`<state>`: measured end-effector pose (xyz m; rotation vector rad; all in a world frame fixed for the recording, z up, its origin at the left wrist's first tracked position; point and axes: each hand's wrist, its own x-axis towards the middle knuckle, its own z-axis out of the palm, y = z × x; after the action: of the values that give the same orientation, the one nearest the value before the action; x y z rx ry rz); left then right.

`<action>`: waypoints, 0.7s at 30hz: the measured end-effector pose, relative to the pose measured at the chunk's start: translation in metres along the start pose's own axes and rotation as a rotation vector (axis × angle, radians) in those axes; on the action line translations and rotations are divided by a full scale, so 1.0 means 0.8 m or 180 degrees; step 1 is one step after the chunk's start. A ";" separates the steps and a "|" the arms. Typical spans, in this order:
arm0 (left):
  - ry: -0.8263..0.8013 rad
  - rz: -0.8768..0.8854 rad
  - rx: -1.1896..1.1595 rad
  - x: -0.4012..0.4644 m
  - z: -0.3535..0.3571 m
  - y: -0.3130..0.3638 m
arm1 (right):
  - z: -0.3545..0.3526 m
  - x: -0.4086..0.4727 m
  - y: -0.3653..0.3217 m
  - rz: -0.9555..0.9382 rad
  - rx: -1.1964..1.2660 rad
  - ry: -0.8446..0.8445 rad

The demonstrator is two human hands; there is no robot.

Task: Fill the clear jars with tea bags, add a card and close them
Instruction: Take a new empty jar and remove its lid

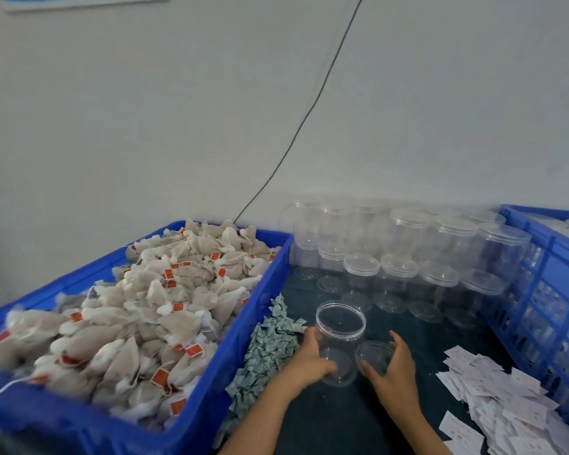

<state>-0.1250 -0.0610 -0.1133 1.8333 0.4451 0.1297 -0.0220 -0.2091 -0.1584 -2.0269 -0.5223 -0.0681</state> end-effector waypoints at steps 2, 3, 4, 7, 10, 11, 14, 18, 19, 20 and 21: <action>0.0148 -0.0105 -0.0108 -0.008 -0.001 0.015 | -0.002 0.000 -0.001 0.0015 0.0116 -0.0074; 0.0361 -0.0125 -0.0181 -0.011 -0.002 0.024 | -0.003 -0.001 -0.002 -0.0010 0.0196 -0.0076; 0.0651 -0.0120 -0.0236 -0.014 -0.003 0.035 | -0.004 -0.002 -0.004 -0.0059 0.0242 -0.0040; 0.1555 0.0091 -0.0089 -0.020 -0.018 0.077 | -0.009 -0.010 -0.016 -0.0231 0.0404 0.0248; 0.1992 0.0478 0.0263 -0.024 -0.051 0.121 | -0.014 -0.016 -0.054 -0.0439 0.0681 0.0628; 0.2076 0.0536 0.0448 -0.026 -0.064 0.133 | -0.016 -0.016 -0.071 -0.0592 0.0733 0.0766; 0.2229 0.0424 0.0934 -0.028 -0.108 0.146 | -0.018 -0.012 -0.127 -0.1069 0.0943 0.0912; 0.2162 0.0068 0.1483 -0.028 -0.169 0.115 | 0.014 -0.003 -0.197 -0.1201 0.1201 0.0352; 0.2058 -0.0017 0.1487 -0.028 -0.184 0.100 | 0.028 0.000 -0.212 -0.1212 0.1235 0.0179; 0.1932 -0.0118 0.1469 -0.029 -0.196 0.084 | 0.042 0.003 -0.225 -0.1221 0.1267 -0.0018; 0.1810 -0.0251 0.1540 -0.030 -0.207 0.067 | 0.056 0.007 -0.237 -0.1200 0.1293 -0.0243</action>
<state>-0.1859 0.0660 -0.0081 2.2391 1.0138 0.5350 -0.0989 -0.0919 -0.0226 -1.5225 -0.8866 -0.1035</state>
